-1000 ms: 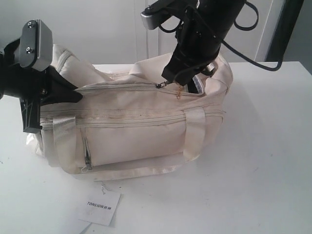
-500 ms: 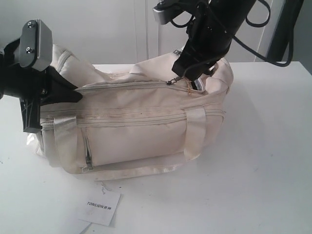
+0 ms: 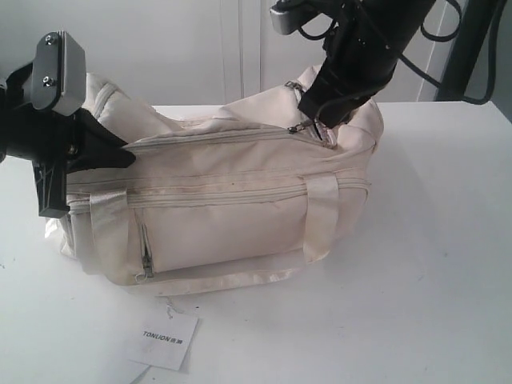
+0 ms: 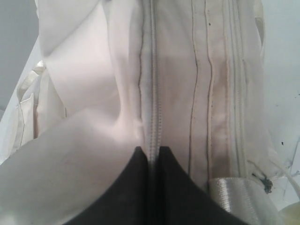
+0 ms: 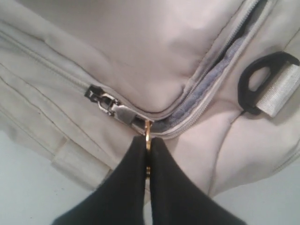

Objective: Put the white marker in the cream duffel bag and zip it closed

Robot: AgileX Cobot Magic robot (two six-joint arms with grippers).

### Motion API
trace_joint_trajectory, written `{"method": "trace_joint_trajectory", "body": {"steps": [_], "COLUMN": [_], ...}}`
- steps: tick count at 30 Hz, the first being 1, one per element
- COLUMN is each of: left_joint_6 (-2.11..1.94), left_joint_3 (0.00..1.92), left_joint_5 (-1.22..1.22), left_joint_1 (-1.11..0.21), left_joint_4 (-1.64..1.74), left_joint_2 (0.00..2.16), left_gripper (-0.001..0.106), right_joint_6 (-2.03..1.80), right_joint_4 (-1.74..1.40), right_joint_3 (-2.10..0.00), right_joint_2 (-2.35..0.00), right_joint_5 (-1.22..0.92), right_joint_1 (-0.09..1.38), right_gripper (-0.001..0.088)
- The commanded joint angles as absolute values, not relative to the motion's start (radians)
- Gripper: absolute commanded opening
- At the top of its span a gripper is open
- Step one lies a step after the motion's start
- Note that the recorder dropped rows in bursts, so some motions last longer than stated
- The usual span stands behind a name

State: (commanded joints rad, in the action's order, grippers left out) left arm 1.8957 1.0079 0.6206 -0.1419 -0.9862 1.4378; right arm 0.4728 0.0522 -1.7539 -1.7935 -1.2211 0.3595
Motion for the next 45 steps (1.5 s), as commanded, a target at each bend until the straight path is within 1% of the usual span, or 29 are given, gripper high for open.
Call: {"method": "trace_joint_trajectory", "body": {"steps": [15, 22, 29, 37, 40, 45], "left_joint_6": [1.896, 1.896, 1.896, 1.884, 1.884, 1.884], "left_joint_3": [1.008, 1.008, 1.008, 1.008, 1.008, 1.008], "left_joint_5": [0.619, 0.615, 0.596, 0.561, 0.559, 0.552], "left_joint_1": [-0.142, -0.142, -0.142, -0.142, -0.142, -0.142], "left_joint_4": [-0.986, -0.986, -0.986, -0.998, -1.015, -1.032], "left_joint_2": [1.438, 1.438, 1.438, 1.438, 1.438, 1.438], "left_gripper": [0.000, 0.000, 0.000, 0.001, 0.009, 0.037], "right_joint_6": [0.475, 0.475, 0.475, 0.489, 0.499, 0.535], "right_joint_4": [0.054, 0.056, 0.164, 0.191, 0.220, 0.296], "right_joint_3": [-1.754, -1.754, -1.752, -1.640, -1.599, -1.560], "right_joint_2": [-1.794, -1.794, -1.766, -1.693, -1.677, -1.662], "right_joint_5": [-1.221, -1.221, -1.221, -1.221, -1.221, -1.221], "right_joint_1": [0.307, 0.307, 0.307, 0.307, 0.307, 0.311], "right_gripper": [0.0000, 0.0000, 0.0000, 0.0000, 0.0000, 0.0000]}}
